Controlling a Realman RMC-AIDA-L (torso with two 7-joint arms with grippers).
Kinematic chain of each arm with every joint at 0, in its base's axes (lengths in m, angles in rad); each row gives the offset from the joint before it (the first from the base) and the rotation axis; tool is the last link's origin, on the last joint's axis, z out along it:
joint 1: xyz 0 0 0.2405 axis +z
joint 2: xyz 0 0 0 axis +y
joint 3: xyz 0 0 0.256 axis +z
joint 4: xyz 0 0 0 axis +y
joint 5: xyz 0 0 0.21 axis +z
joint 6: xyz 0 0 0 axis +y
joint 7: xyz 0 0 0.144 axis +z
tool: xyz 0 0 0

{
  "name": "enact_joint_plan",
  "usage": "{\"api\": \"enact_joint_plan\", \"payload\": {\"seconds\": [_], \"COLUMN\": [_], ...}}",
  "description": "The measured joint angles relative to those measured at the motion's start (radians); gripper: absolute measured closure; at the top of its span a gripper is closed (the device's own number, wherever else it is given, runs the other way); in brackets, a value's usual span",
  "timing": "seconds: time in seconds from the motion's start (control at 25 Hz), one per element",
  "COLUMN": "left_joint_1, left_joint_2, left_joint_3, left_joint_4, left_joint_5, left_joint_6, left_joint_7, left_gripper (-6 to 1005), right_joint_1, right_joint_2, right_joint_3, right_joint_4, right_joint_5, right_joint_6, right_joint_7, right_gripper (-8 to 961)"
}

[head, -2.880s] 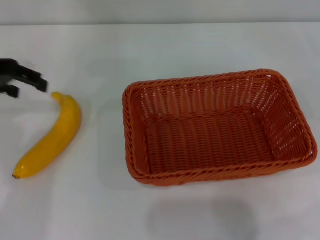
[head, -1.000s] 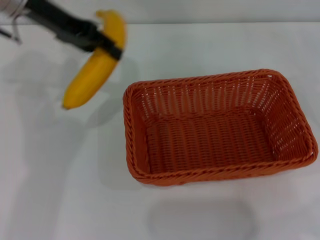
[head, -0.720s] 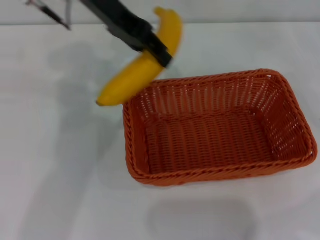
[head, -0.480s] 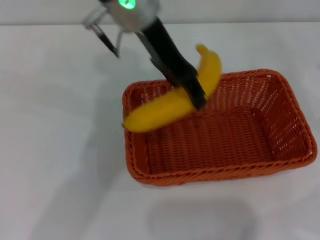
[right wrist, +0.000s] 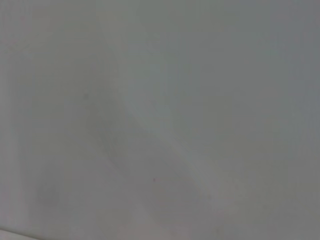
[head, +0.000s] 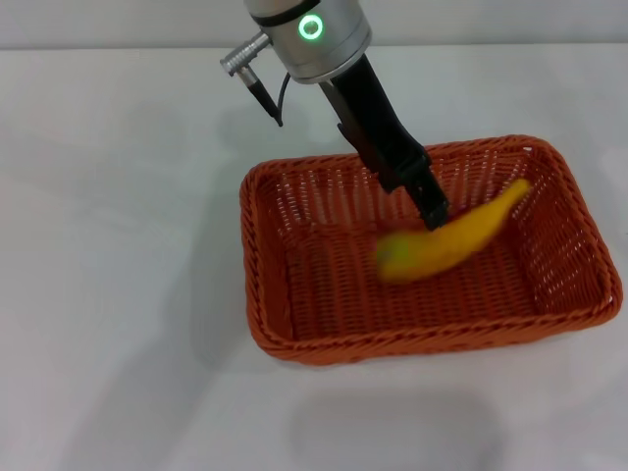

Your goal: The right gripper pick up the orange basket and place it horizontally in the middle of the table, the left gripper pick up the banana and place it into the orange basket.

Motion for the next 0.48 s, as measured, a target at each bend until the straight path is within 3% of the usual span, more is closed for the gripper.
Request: {"api": "enact_joint_plan", "payload": {"seconds": [0.2, 0.36, 0.4, 0.48], "left_joint_1": [0.038, 0.128, 0.192, 0.225], "left_joint_2": [0.003, 0.003, 0.003, 0.003], "left_joint_3": [0.0, 0.0, 0.0, 0.0], "left_joint_4": [-0.086, -0.223, -0.268, -0.28], "left_joint_5": [-0.137, -0.338, -0.473, -0.54], "left_joint_6": [-0.007, -0.008, -0.007, -0.006], "left_joint_7": [0.11, 0.24, 0.327, 0.374], "left_gripper": [207, 120, 120, 120], "right_joint_1": [-0.022, -0.023, -0.025, -0.033], "right_joint_2": [0.002, 0.022, 0.027, 0.041], "right_joint_3": [0.001, 0.001, 0.003, 0.005], "right_joint_4": [-0.013, -0.02, -0.019, -0.012], "right_joint_5": [0.025, 0.049, 0.059, 0.086], "right_joint_6": [-0.001, 0.0, 0.003, 0.011], "right_joint_7": [-0.032, -0.096, -0.118, -0.178], "right_gripper": [183, 183, 183, 183]}}
